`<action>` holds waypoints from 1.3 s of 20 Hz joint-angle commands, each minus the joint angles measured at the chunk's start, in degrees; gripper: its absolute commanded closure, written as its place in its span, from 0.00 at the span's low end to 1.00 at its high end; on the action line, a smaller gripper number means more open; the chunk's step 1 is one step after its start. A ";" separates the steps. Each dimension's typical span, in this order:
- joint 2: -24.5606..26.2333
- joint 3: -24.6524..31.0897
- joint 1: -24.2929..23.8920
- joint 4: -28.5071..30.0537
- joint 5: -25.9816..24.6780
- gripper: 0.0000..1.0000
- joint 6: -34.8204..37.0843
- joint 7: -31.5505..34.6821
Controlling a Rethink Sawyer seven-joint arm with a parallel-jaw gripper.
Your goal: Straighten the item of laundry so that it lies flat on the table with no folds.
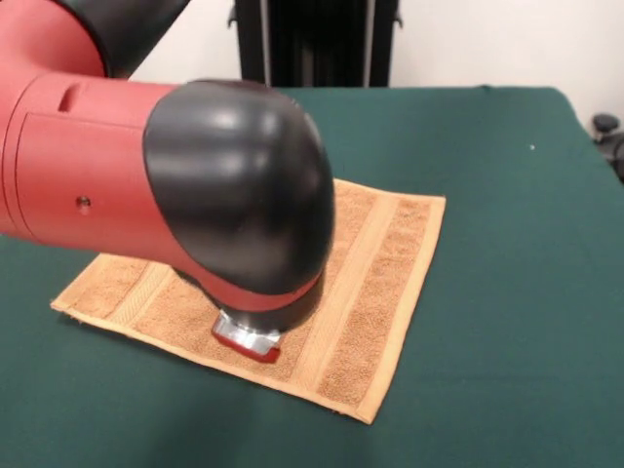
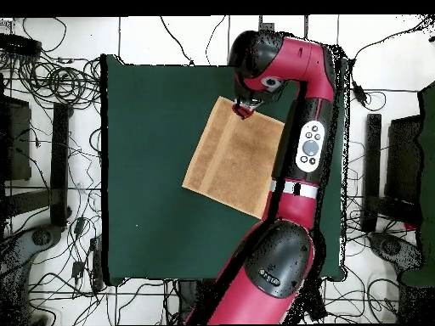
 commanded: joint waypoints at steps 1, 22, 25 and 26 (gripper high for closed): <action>2.89 -7.00 0.88 5.59 1.64 1.00 -6.16 14.63; 10.50 -16.64 -0.42 7.37 16.68 1.00 -26.62 14.04; 11.61 -16.97 0.68 4.42 15.88 1.00 -25.40 14.04; 11.74 -17.21 0.89 4.01 15.70 1.00 -25.83 13.90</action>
